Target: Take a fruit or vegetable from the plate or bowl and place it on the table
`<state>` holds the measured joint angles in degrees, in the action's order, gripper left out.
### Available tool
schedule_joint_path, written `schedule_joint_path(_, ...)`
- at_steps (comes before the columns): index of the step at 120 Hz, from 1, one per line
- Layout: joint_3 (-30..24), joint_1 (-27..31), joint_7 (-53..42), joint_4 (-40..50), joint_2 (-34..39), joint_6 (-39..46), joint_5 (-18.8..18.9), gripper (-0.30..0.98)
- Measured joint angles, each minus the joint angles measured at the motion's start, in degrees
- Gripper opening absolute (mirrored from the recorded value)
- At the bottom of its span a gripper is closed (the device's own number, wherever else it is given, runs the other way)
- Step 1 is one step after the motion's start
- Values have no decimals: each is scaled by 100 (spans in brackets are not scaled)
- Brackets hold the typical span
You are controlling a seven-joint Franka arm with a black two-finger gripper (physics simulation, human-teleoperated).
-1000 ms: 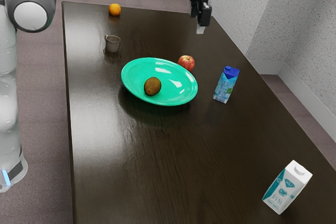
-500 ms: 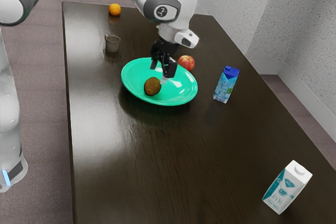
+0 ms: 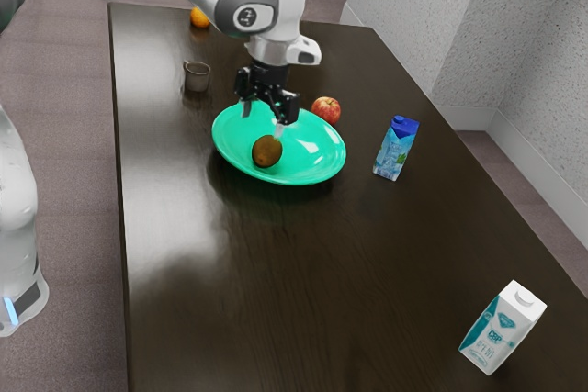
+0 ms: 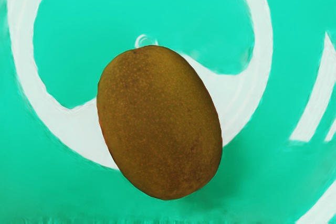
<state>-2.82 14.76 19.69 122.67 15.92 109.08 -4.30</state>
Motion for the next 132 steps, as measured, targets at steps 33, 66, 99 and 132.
schedule_joint_path(33,-14,355,843,314,219,-139,-374,69)
schedule_joint_path(66,-12,455,1267,-213,-558,-170,-400,69)
schedule_joint_path(99,-39,425,1532,-177,-1026,-8,-452,69)
schedule_joint_path(132,-78,402,1733,-137,-1190,198,-466,46)
